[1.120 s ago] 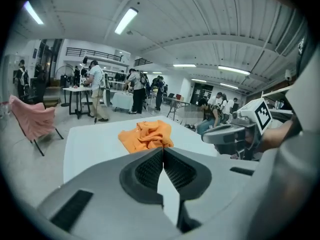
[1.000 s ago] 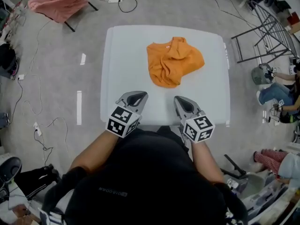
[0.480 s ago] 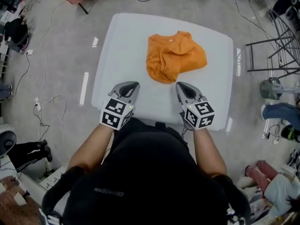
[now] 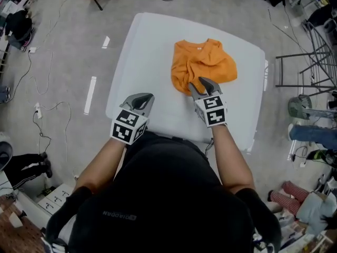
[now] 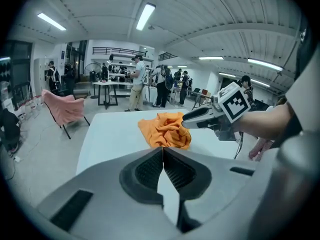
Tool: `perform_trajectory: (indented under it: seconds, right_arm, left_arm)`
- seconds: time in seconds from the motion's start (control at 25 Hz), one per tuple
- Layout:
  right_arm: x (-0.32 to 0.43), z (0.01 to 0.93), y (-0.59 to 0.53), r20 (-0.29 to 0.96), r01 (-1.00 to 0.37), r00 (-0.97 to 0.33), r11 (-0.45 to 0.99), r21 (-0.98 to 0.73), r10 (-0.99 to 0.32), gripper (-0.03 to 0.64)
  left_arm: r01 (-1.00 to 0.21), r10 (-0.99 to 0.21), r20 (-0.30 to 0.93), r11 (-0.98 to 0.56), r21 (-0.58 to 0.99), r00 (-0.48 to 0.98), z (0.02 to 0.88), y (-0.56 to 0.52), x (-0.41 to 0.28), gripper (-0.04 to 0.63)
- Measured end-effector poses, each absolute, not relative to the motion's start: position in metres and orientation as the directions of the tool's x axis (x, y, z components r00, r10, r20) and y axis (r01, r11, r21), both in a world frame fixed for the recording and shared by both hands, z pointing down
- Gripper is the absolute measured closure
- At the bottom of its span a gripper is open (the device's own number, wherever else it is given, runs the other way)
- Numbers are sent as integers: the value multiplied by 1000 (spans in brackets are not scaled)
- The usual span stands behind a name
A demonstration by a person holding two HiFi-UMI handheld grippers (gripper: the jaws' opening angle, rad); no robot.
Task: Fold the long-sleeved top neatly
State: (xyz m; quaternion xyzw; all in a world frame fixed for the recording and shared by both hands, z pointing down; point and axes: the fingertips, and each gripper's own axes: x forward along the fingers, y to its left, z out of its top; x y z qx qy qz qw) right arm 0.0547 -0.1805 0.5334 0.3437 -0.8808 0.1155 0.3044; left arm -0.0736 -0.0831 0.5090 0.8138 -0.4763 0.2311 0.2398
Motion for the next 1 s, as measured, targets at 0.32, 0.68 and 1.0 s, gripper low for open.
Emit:
perform_trajectory:
  seconds: [0.32, 0.68, 1.0]
  right_arm:
    - [54, 567, -188, 715, -680, -433, 720, 141, -549, 427]
    - [110, 537, -155, 546, -873, -487, 392, -290, -682, 592]
    - [176, 589, -54, 599, -877, -391, 85, -474, -699, 594]
  left_arm:
    - [-865, -637, 603, -457, 205, 480, 522, -94, -92, 589]
    - [-823, -580, 613, -521, 228, 537, 533, -103, -90, 589]
    - [-760, -521, 615, -616, 209, 592, 538, -124, -70, 589]
